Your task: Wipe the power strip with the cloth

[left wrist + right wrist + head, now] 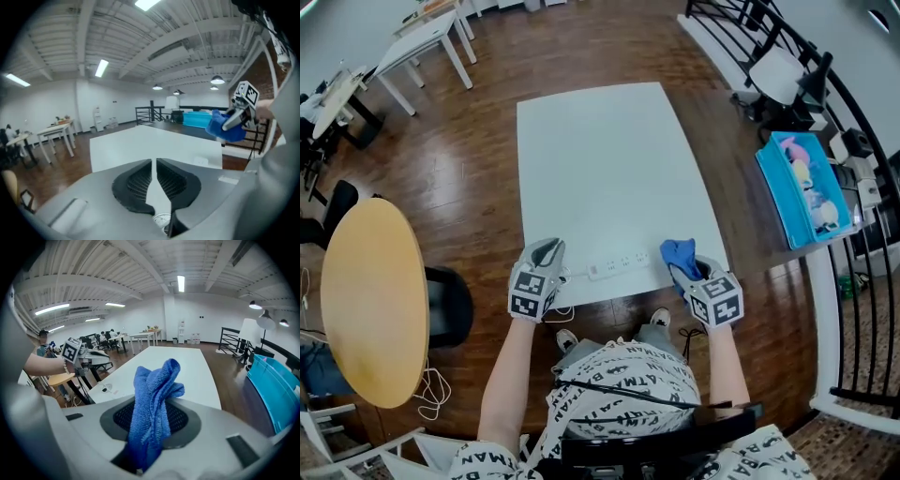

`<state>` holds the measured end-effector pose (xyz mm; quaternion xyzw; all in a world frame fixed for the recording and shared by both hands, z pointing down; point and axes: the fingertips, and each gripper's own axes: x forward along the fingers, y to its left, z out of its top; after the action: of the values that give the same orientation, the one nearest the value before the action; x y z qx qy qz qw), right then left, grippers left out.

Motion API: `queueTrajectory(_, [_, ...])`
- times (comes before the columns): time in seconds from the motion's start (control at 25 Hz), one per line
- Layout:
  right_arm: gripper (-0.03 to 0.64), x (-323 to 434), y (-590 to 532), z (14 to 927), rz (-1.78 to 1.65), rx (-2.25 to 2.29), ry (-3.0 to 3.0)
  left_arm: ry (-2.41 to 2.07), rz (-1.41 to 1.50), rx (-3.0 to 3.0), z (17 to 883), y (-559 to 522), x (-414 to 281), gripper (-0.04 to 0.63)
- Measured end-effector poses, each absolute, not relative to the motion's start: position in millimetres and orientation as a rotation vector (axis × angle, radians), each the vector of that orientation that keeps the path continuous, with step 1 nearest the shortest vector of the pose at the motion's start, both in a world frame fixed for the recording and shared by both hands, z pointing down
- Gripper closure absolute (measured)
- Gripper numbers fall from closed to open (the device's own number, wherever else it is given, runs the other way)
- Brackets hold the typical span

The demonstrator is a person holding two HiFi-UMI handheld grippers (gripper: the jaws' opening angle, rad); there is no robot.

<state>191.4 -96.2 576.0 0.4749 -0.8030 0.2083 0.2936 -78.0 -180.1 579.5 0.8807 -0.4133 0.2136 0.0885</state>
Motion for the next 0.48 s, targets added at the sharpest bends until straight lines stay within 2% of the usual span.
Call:
queueTrajectory(0.08, [0.482, 189.2, -98.6, 575.5, 0.556, 1.279, -2.145, -1.299, 0.521, 2.536, 563.7, -171.9, -92.1, 0.607])
queueTrajectory(0.48, [0.482, 179.8, -102.1, 577.5, 0.597, 1.318, -2.194, -1.415, 0.360, 2.230, 578.9, -117.2, -84.5, 0.607])
